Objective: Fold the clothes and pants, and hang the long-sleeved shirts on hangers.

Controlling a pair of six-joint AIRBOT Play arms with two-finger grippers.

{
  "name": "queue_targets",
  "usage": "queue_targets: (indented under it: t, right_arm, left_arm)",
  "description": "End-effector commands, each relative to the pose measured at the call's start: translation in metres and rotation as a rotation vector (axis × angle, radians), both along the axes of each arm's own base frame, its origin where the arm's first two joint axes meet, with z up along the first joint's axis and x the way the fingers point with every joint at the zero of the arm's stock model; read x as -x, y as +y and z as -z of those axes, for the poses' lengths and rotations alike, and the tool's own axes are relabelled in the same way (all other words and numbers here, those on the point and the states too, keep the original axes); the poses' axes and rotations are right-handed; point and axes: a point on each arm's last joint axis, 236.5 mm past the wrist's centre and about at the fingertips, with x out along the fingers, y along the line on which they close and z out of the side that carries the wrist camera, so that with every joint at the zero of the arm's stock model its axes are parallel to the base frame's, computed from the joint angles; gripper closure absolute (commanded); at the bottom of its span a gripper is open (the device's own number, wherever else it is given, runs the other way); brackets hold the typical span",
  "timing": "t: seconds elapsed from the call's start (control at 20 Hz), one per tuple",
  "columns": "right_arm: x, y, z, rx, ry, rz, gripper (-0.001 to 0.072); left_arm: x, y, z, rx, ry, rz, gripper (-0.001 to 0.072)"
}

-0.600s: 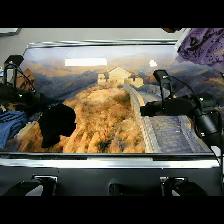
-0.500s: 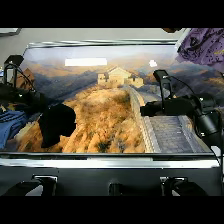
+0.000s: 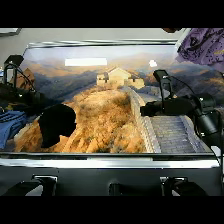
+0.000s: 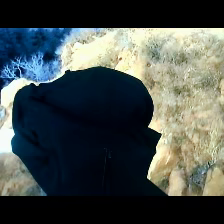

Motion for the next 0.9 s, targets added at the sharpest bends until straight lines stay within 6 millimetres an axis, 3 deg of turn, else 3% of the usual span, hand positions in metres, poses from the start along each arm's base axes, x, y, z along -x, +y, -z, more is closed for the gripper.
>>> queue_targets:
  t: [0.0, 0.7, 0.75, 0.8, 0.85]
  right_arm:
    - [0.000, 0.000, 0.000, -0.001, 0.000, -0.001, 0.0678]
    - [-0.012, 0.001, -0.007, -0.012, -0.059, 0.010, 0.0678]
    - [-0.012, 0.001, -0.007, -0.012, -0.058, 0.010, 0.0678]
    - [-0.012, 0.001, -0.007, -0.012, -0.059, 0.010, 0.0678]
    - [-0.012, 0.001, -0.007, -0.012, -0.059, 0.010, 0.0678]
  left_arm:
    - [0.000, 0.000, 0.000, -0.001, 0.000, 0.001, 0.0688]
    - [-0.004, -0.001, -0.002, 0.002, -0.016, -0.001, 0.0688]
    - [-0.003, 0.000, -0.001, 0.007, -0.012, -0.012, 0.0648]
    - [-0.002, 0.001, 0.000, 0.021, 0.000, -0.049, 0.0360]
    - [0.001, 0.004, 0.005, 0.032, 0.026, -0.107, -0.0013]
